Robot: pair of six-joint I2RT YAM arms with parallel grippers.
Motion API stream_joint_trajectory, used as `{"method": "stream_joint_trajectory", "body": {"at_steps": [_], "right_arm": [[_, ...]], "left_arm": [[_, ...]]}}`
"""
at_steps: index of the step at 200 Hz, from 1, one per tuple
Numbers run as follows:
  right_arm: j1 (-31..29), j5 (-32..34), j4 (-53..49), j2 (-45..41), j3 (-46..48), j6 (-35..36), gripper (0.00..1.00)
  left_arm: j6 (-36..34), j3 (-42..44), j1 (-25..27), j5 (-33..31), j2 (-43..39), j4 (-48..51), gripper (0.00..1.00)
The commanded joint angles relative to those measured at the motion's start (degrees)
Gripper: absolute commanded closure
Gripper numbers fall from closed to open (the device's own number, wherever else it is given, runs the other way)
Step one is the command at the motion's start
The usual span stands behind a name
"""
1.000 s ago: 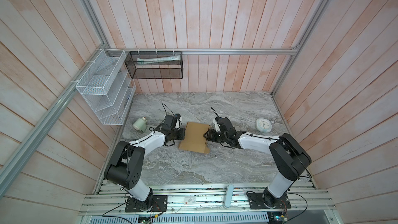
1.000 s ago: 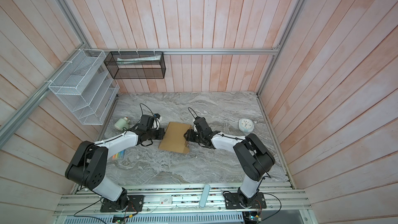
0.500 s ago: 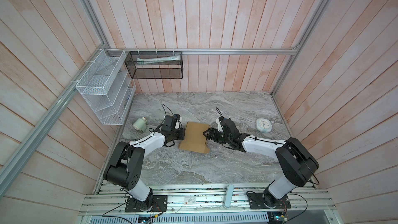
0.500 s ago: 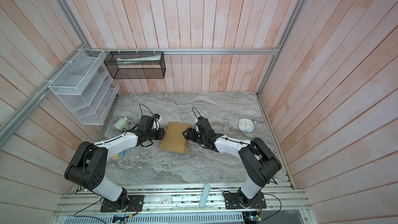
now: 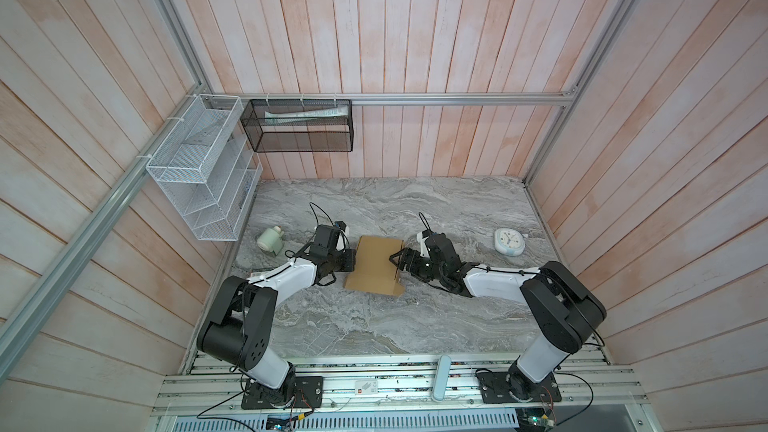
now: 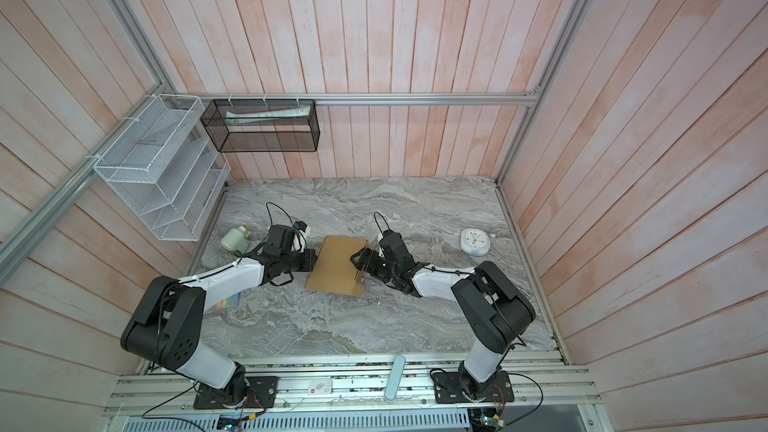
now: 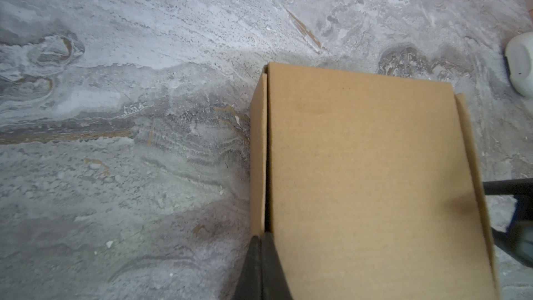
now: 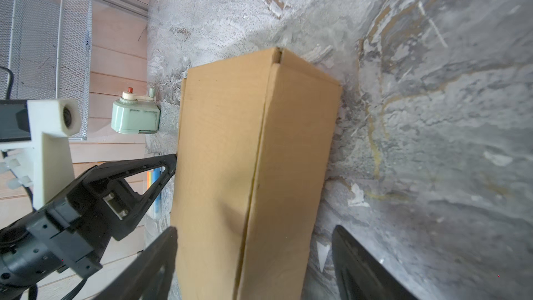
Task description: Fold the paper box
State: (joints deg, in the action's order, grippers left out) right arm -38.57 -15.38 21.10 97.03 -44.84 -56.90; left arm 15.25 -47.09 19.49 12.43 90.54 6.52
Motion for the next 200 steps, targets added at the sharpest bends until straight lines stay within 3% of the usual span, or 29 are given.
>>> {"method": "stream_joint_trajectory", "body": {"at_steps": [1, 200], "right_arm": [[0.25, -1.8, 3.65, 1.69, 0.59, -1.71, 0.16], [0.95, -7.89, 12.58, 8.38, -0.77, -5.74, 0.17]], "left_arm": [[0.03, 1.73, -0.33, 0.41, -0.37, 2.0, 1.0], [-0.15, 1.92, -0.59, 0.78, 0.52, 1.41, 1.0]]}}
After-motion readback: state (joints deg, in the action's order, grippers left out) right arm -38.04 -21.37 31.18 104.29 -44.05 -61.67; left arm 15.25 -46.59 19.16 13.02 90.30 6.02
